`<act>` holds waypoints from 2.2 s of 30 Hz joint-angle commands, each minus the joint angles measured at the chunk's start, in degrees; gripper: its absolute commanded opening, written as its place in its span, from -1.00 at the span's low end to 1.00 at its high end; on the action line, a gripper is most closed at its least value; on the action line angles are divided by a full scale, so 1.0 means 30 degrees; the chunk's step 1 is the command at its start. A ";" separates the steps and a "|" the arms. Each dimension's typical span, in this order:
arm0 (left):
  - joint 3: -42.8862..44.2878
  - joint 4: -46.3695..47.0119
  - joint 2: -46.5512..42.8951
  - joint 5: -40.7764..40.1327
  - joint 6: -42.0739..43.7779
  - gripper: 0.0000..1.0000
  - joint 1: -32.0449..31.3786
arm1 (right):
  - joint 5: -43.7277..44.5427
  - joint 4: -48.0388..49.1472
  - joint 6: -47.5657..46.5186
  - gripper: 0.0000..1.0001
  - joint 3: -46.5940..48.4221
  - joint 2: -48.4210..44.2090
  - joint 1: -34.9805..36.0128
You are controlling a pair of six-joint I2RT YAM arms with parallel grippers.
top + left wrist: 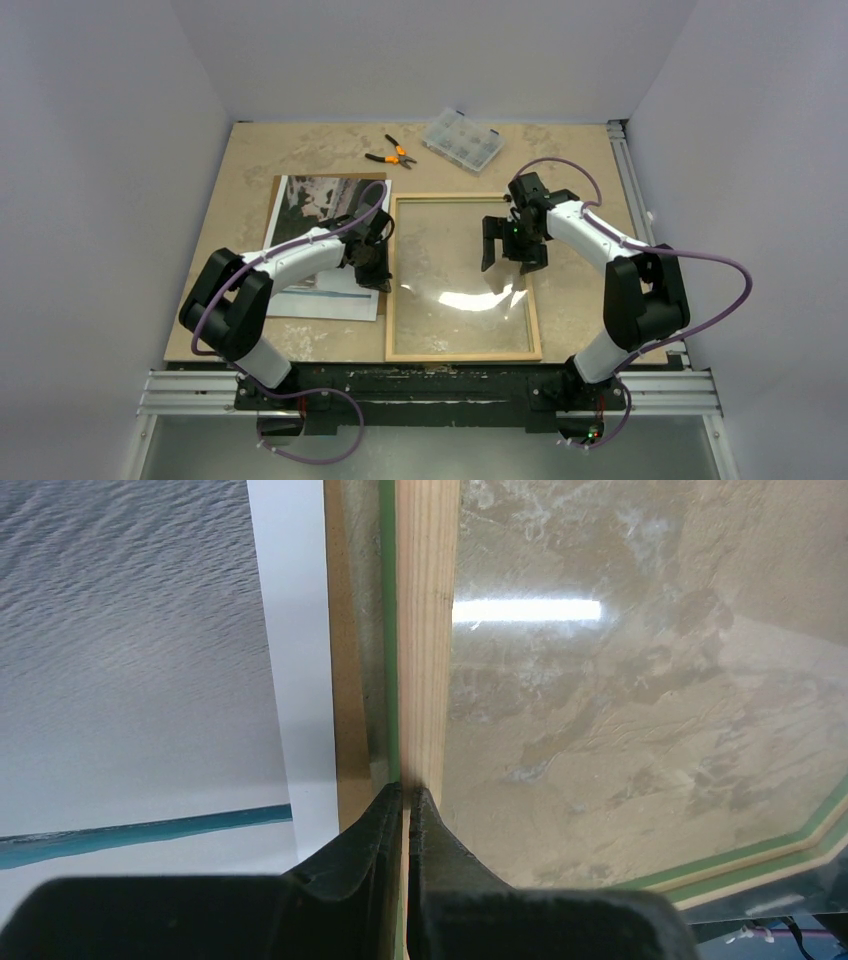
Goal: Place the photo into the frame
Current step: Place the photo frame item in the photo frame, then pick up the photo at the center of the board.
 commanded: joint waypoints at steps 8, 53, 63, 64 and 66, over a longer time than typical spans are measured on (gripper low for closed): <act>-0.1131 -0.0124 0.1342 -0.2876 0.0459 -1.00 -0.0240 | 0.2033 -0.0657 0.0510 0.97 0.0833 -0.0119 0.0103; 0.1587 0.1240 0.1381 -0.1059 -0.0127 -0.15 -0.2266 | 0.0310 0.0378 0.1356 0.97 -0.0536 -0.3138 -0.0023; -0.3087 0.4699 -0.5414 0.2220 -0.0913 0.37 0.1301 | 0.0345 0.1753 0.3377 0.96 0.1579 -0.1249 0.4677; -0.3787 0.5136 -0.6112 0.2657 -0.1115 0.37 0.1904 | 0.0284 0.1944 0.3611 0.95 0.1952 -0.0889 0.5161; -0.4924 0.5491 -0.7471 0.3130 -0.1269 0.37 0.3081 | 0.0031 0.2437 0.4079 0.94 0.2626 -0.0184 0.6052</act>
